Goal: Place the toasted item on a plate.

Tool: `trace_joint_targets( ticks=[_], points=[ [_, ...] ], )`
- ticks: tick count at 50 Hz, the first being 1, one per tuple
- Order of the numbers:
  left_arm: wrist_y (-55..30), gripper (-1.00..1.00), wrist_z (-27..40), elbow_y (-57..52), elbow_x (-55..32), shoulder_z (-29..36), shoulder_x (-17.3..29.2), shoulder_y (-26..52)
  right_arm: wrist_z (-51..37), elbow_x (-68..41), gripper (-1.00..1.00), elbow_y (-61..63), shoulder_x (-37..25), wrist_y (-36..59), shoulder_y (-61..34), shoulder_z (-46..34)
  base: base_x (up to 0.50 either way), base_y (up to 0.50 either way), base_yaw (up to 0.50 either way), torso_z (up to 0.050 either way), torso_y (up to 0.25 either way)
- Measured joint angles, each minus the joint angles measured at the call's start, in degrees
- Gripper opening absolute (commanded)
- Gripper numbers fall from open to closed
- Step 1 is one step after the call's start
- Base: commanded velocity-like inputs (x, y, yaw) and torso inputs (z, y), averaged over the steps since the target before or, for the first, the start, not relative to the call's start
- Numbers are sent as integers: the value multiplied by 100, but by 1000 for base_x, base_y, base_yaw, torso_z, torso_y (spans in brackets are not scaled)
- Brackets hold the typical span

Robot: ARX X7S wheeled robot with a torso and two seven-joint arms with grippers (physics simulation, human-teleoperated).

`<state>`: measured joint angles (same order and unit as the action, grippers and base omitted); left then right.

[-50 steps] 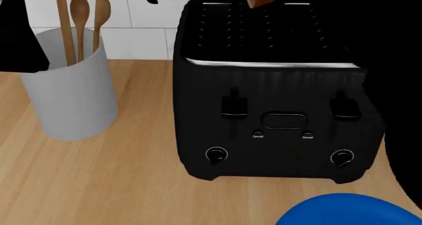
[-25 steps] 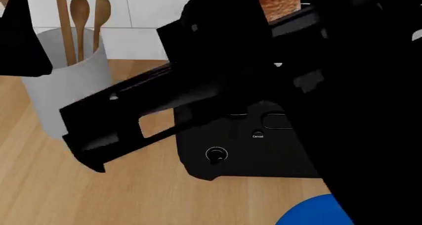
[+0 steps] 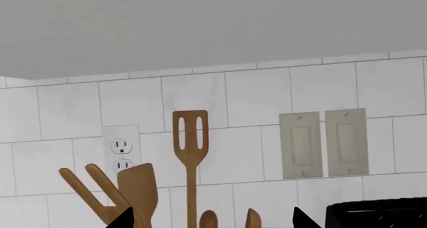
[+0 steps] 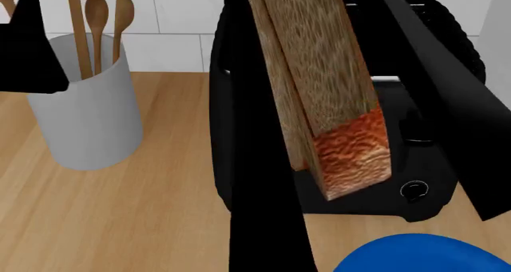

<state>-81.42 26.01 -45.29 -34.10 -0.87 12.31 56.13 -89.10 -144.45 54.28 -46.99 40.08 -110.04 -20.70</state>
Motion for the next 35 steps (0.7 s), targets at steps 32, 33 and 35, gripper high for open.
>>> trace_joint_targets(
  ticks=[32, 33, 35],
  points=[
    [260, 100, 77, 157, -93, 139, 55, -96, -90, -1652, -100, 555, -1125, -750, 811, 1950, 0, 0, 0, 0, 0],
    [265, 100, 79, 159, -96, 140, 58, -101, -90, -1685, -100, 557, -1143, -716, 951, 2075, 0, 0, 0, 0, 0],
    [278, 100, 83, 163, -102, 142, 63, -112, -90, -1724, -100, 560, -1149, -615, 1293, 2342, 0, 0, 0, 0, 0]
  ],
)
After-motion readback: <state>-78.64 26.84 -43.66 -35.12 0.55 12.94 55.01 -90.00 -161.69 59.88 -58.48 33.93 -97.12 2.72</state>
